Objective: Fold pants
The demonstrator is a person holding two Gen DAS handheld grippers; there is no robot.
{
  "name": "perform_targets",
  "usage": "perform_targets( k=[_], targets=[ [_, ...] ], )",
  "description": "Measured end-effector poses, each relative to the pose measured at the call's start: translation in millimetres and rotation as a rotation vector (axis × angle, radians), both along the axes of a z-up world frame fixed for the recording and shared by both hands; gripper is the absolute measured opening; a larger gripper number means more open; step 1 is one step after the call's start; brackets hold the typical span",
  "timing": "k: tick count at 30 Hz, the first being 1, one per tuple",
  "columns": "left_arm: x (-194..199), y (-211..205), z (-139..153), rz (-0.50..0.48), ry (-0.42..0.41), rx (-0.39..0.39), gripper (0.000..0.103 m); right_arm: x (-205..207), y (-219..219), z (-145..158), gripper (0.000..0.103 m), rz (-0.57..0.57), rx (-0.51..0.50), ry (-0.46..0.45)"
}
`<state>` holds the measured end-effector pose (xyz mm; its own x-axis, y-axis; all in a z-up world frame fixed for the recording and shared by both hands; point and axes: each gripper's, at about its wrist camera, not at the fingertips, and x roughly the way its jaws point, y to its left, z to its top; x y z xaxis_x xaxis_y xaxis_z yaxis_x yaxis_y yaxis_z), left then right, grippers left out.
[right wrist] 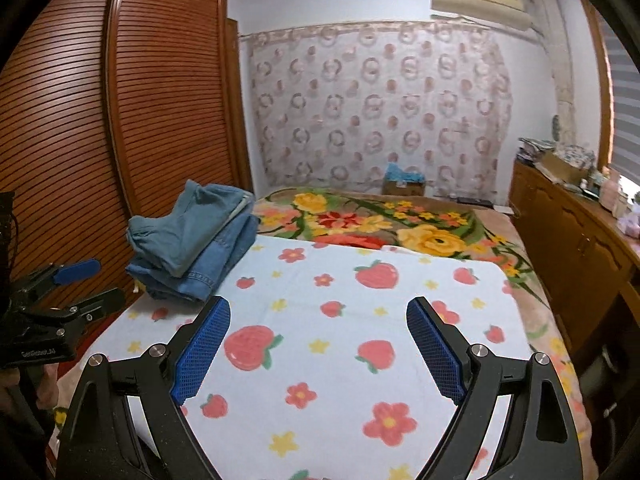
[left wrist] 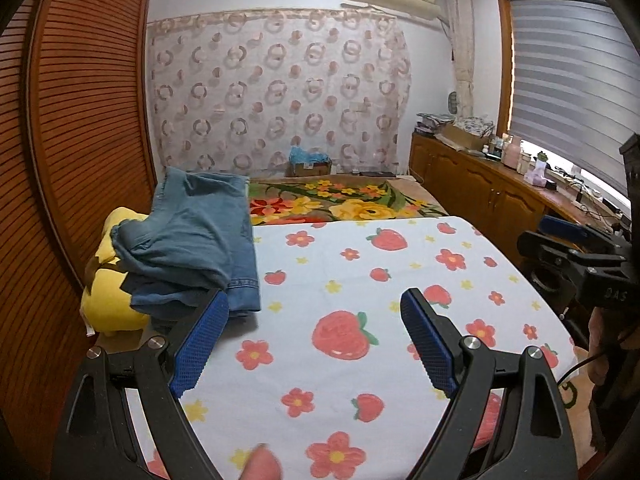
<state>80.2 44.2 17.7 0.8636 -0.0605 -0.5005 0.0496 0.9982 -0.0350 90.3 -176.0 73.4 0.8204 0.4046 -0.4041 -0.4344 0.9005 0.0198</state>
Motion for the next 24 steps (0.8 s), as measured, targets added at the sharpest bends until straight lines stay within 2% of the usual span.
perform_targets(
  k=[12, 24],
  targets=[
    [-5.9, -23.7, 10.4, -0.029, -0.031, 0.009, 0.088, -36.8, -5.1, 2.2, 0.091, -0.074, 0.008, -0.003],
    [-18.1, -36.3, 33.6, -0.024, -0.054, 0.016, 0.088, -73.0, -11.8, 13.0, 0.091, -0.135, 0.038, -0.033]
  ],
)
